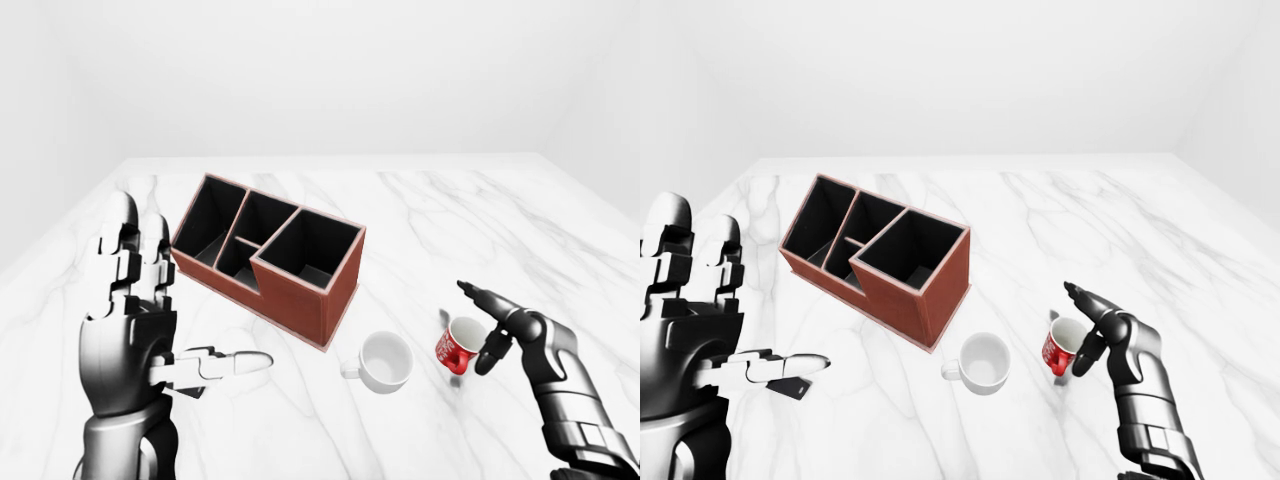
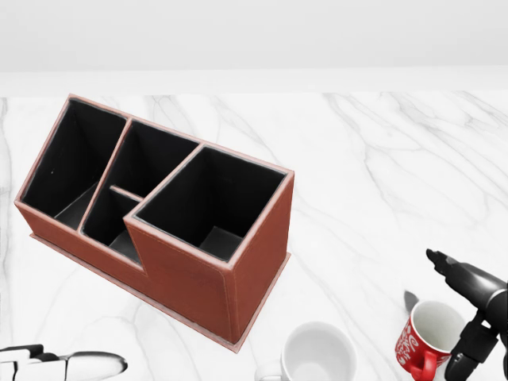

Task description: Pick up the red mug and place it to the right of the caddy.

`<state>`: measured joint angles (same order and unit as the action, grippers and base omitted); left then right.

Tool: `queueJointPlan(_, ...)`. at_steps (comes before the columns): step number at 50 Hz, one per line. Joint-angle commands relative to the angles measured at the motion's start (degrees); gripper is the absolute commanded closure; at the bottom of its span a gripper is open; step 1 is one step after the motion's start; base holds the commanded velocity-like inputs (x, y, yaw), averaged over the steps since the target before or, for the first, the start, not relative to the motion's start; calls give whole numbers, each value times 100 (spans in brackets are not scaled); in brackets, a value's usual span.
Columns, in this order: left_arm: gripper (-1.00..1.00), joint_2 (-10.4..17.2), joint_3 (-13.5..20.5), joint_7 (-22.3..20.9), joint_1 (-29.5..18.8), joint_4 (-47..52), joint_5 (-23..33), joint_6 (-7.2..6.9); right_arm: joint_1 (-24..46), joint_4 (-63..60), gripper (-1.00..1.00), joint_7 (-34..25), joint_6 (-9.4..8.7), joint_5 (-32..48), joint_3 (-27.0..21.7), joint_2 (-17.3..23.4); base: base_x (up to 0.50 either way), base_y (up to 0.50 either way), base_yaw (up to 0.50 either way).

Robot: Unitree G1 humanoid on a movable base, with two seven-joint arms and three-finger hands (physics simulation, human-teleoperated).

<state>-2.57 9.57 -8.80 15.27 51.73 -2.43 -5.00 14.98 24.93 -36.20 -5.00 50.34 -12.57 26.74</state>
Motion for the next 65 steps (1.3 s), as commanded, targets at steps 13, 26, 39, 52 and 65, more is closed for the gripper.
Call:
queueJointPlan(13, -100, 7, -13, 6, -10, -60, 0, 0, 48, 268, -87, 161, 0, -21, 97, -12, 0, 0, 0)
queueJointPlan(26, -100, 12, -43, 18, 4, -66, 9, 0, 154, 579, -87, 334, 0, -37, 197, -25, 0, 0, 0)
queueJointPlan(39, -100, 16, -49, 30, 3, -7, -6, 0, 72, 423, 100, 238, 0, -39, 155, 12, 0, 0, 0)
queueJointPlan(52, -100, 7, -53, 16, 28, -11, -11, 0, -67, -530, 100, -380, 0, 40, -110, 53, 0, 0, 0)
queueJointPlan(65, -100, 1, -39, 20, 22, 12, -24, 0, 105, -1736, 100, -380, 0, 319, -298, 110, 0, 0, 0)
